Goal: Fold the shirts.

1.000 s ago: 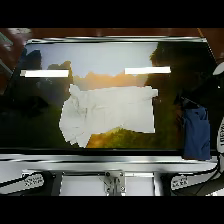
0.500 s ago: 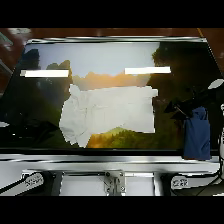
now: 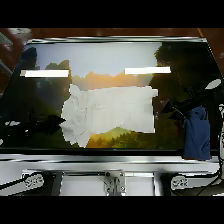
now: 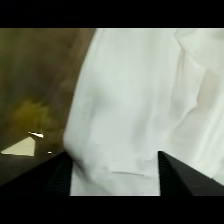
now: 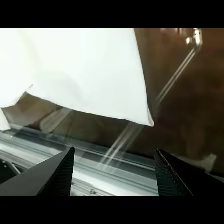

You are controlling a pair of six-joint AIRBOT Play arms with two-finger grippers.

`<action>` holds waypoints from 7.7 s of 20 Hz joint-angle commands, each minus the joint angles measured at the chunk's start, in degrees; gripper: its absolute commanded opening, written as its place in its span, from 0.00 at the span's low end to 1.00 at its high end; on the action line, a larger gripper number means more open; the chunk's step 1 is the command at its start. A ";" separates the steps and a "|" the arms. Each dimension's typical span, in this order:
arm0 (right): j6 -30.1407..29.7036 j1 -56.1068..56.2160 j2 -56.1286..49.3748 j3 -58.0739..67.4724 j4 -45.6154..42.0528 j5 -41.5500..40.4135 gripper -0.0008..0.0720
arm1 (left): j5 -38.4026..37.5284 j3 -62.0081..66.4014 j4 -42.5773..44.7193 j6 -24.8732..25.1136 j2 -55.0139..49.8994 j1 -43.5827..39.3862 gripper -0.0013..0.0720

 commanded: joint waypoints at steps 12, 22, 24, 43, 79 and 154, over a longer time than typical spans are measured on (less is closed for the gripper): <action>1.60 -0.59 0.04 -16.48 1.05 -11.61 0.84 | -10.19 3.63 -2.62 3.30 -1.57 -2.23 0.07; 3.76 9.84 -0.02 -20.72 0.61 -22.75 0.84 | -10.93 3.69 -3.10 3.34 -0.72 -2.23 0.07; 4.90 11.17 -0.02 -20.72 0.76 -24.30 0.77 | -10.93 3.69 -3.21 3.85 -0.61 -2.23 0.07; -4.70 11.47 42.40 34.03 -10.21 -34.97 0.09 | 5.38 65.64 19.37 -12.85 42.25 -1.92 0.07; 11.34 17.57 -5.81 15.52 -19.96 -57.05 0.09 | 15.45 44.39 38.03 -25.14 -9.29 -20.24 0.07; -2.19 -0.74 15.45 -22.05 -11.15 -10.51 0.84 | -9.33 -6.73 13.09 -6.14 8.26 -9.88 0.07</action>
